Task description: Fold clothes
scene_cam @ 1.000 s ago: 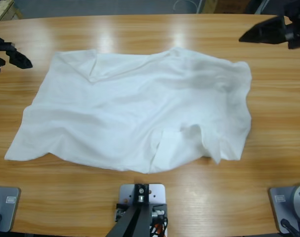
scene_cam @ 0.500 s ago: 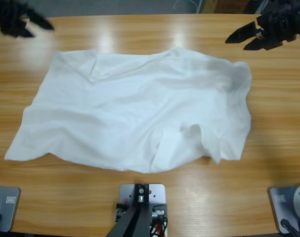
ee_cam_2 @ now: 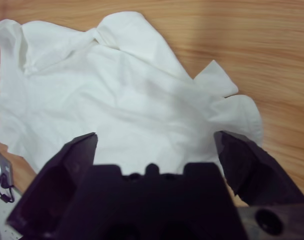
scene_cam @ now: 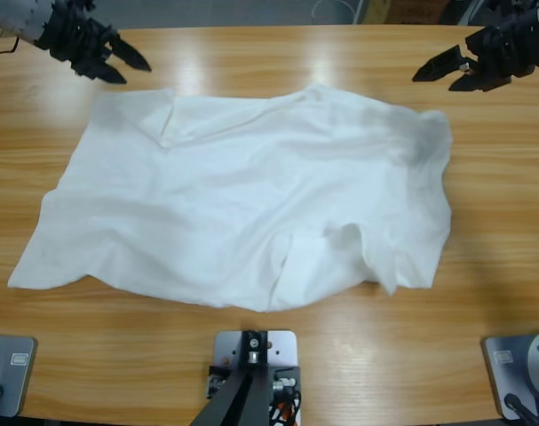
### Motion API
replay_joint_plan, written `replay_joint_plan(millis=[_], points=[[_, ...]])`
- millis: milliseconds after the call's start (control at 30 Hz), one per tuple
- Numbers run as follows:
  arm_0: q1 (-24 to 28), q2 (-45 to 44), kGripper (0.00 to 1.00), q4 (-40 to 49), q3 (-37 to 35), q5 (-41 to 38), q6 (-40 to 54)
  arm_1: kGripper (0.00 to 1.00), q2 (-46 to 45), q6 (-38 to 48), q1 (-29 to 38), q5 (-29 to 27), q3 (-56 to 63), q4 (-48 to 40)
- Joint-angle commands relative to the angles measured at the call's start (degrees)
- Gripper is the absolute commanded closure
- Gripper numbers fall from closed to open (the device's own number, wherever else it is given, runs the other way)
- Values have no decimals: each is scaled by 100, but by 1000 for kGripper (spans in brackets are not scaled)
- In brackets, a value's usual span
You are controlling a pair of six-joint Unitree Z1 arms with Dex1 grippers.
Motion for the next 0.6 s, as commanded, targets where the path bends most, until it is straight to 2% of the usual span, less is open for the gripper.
replay_joint_plan(millis=[33,200,333,467,600], points=[[-268,744,358,271,-169,380,337,50,-89,63,-107,-91,372,-96],[-588,1039,363,325,-586,197,337,50,-103,63,-105,-91,490,-175],[-645,1246,380,540,-890,311,319,50,-86,63,-107,-82,483,-191],[-646,1369,391,912,-1204,1027,302,50,-68,63,-107,-82,483,-198],[-913,1440,391,1332,-1628,2240,302,50,-44,63,-107,-64,495,-225]])
